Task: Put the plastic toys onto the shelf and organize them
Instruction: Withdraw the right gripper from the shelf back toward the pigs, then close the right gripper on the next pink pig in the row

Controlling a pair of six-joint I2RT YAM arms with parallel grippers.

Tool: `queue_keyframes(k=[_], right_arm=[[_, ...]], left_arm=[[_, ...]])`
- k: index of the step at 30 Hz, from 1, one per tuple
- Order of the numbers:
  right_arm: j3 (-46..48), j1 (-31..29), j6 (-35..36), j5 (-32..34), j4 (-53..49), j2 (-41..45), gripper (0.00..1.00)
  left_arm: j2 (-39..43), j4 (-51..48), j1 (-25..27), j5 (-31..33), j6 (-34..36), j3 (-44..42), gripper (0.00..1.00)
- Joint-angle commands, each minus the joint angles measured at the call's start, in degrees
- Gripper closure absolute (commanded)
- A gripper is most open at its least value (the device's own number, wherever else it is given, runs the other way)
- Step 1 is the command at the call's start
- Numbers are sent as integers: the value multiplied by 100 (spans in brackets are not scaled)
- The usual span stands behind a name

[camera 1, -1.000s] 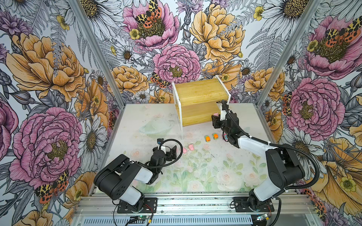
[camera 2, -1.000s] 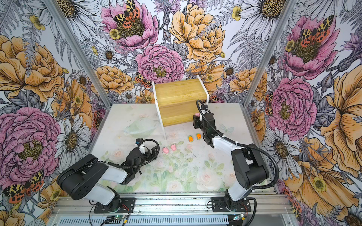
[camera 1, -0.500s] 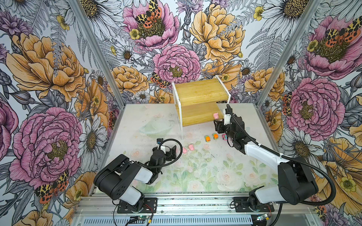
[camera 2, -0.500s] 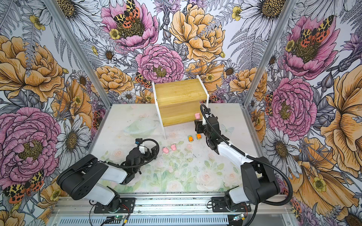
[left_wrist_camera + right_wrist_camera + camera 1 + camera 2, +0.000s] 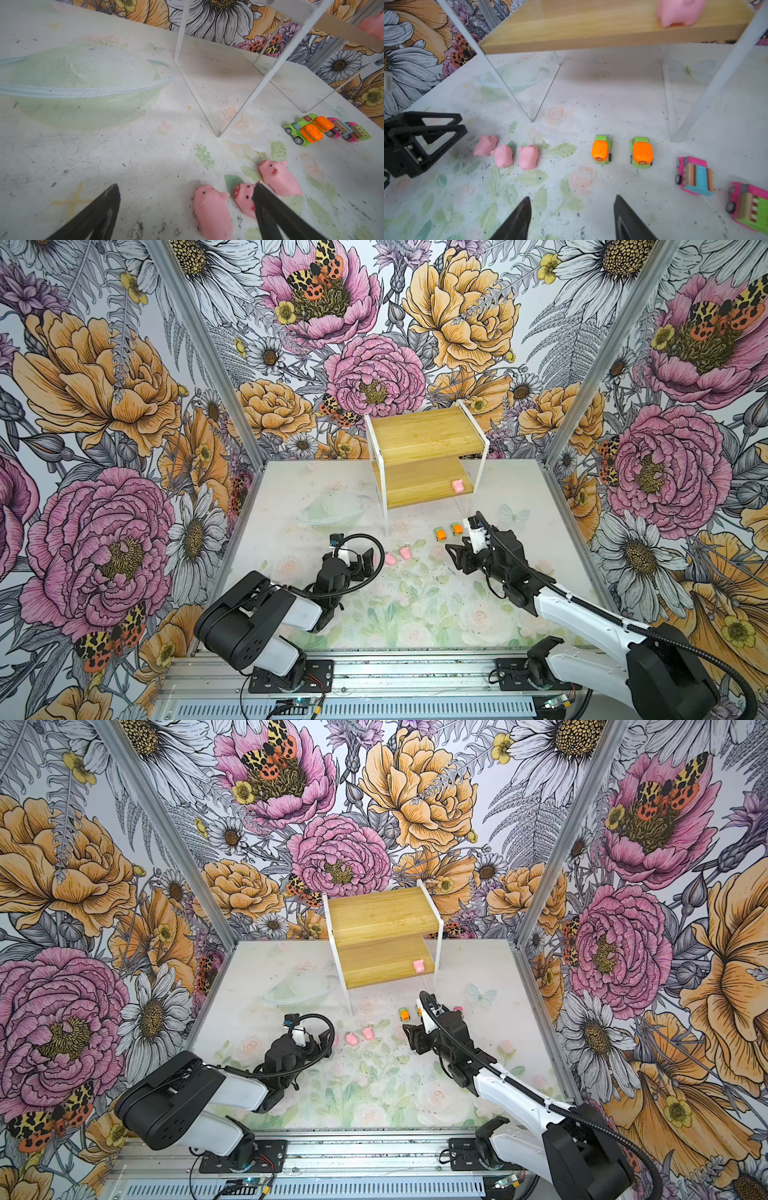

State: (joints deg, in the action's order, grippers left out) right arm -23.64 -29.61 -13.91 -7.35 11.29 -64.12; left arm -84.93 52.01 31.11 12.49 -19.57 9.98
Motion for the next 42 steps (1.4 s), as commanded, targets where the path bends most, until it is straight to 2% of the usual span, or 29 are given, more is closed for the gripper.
queue_keyframes(k=[1, 4, 9, 17, 27, 42], right_arm=[[236, -325, -169, 178, 1134, -382, 37], [166, -672, -95, 411, 1465, -928, 37], [-156, -1041, -116, 362, 2246, -2082, 38], [-620, -1171, -154, 284, 2976, -3198, 40], [-1040, -1179, -189, 233, 3261, -3917, 42], [-1266, -1223, -278, 448, 3358, -4406, 45]], left_arm=[[120, -82, -20, -190, -106, -89, 1], [210, -141, 3, -154, -117, -134, 1], [408, -397, 35, -97, -111, -136, 1], [486, -543, 90, 154, -97, -112, 1], [503, -582, 105, 242, -110, -114, 1], [486, -682, 104, 193, -91, -62, 1]])
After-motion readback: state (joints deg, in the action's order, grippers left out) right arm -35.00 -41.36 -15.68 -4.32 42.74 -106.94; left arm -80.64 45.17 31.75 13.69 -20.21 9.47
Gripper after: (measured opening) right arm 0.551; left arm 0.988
